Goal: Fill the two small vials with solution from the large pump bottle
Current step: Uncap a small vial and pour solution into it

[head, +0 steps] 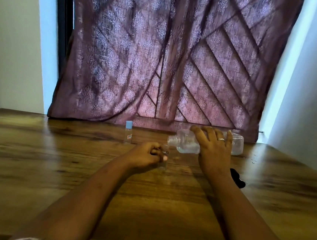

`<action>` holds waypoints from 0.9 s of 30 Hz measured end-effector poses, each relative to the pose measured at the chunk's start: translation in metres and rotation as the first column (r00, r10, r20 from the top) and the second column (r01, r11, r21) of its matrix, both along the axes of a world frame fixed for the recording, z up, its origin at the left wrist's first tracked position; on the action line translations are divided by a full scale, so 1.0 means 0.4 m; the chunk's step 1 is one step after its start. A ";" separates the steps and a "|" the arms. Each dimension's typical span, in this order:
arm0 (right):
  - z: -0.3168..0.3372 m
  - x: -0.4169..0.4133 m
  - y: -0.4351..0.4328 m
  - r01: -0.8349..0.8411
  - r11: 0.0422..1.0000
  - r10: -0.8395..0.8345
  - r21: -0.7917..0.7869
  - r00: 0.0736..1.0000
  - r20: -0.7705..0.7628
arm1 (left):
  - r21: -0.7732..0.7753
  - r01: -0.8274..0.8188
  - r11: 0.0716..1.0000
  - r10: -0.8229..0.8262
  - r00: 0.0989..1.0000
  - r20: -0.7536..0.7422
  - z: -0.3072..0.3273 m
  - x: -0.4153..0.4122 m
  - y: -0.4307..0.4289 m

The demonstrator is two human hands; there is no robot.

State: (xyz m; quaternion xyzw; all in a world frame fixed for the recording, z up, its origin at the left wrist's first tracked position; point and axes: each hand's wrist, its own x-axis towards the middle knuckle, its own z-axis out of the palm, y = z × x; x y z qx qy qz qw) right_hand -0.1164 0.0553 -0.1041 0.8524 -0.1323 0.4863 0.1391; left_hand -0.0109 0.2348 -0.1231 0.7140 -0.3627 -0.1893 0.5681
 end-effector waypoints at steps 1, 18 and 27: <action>0.000 0.000 0.000 -0.001 1.000 0.001 -0.002 1.000 0.001 | -0.002 0.001 1.000 -0.001 1.000 0.003 0.001 0.000 -0.001; 0.001 -0.002 -0.002 0.009 1.000 -0.009 0.009 1.000 -0.006 | -0.023 0.026 0.999 -0.027 1.000 -0.017 0.004 -0.002 0.000; 0.002 -0.002 0.000 0.011 1.000 -0.011 0.006 1.000 0.013 | -0.020 0.044 0.999 -0.044 0.999 -0.010 0.005 0.000 0.000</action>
